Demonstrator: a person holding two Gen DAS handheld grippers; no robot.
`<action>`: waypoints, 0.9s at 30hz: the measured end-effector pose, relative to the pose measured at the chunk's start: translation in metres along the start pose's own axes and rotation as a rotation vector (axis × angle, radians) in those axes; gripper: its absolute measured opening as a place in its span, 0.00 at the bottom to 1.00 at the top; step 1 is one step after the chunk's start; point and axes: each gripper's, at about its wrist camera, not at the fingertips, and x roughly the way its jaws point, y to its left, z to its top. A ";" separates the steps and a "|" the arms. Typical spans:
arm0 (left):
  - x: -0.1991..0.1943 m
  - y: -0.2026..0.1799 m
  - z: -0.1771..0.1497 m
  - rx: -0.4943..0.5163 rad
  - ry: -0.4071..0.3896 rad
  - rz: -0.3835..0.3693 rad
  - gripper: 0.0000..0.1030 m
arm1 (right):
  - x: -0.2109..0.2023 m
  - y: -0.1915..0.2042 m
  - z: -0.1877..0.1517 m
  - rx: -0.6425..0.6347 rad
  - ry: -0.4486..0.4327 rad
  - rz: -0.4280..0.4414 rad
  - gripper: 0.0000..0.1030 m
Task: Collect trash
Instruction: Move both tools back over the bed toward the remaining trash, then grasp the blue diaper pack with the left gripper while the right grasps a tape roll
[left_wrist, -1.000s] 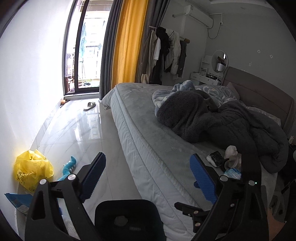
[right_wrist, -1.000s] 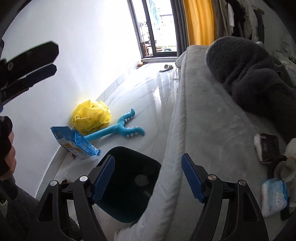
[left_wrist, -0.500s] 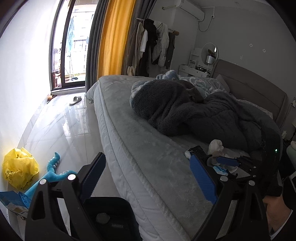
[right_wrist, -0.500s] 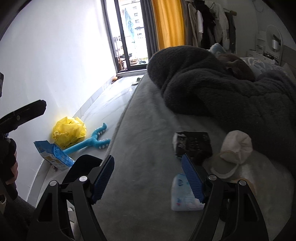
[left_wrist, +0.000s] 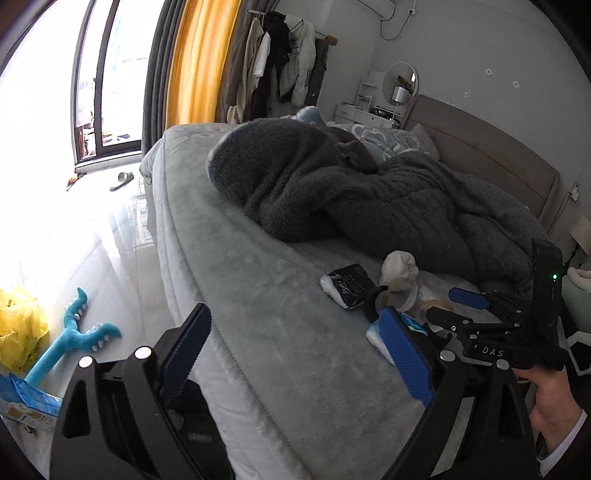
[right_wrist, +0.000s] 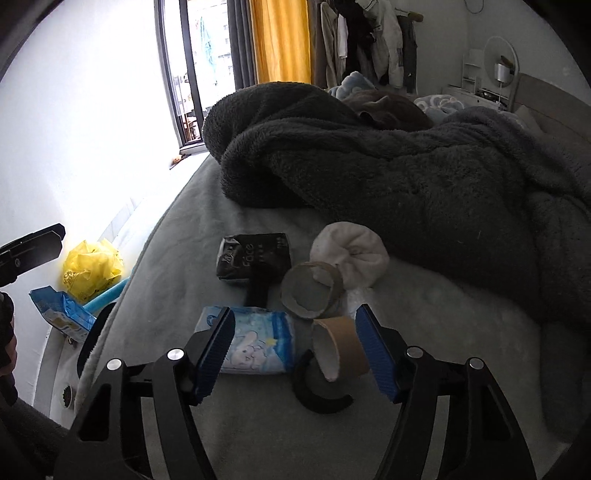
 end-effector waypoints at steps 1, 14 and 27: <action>0.003 -0.004 -0.001 0.004 0.005 -0.004 0.91 | 0.000 -0.002 -0.001 -0.004 0.003 -0.008 0.64; 0.040 -0.052 -0.017 0.069 0.091 -0.052 0.91 | 0.002 -0.021 -0.014 -0.044 0.033 -0.109 0.21; 0.075 -0.074 -0.032 0.043 0.180 -0.084 0.91 | -0.024 -0.046 -0.014 0.019 -0.037 -0.057 0.20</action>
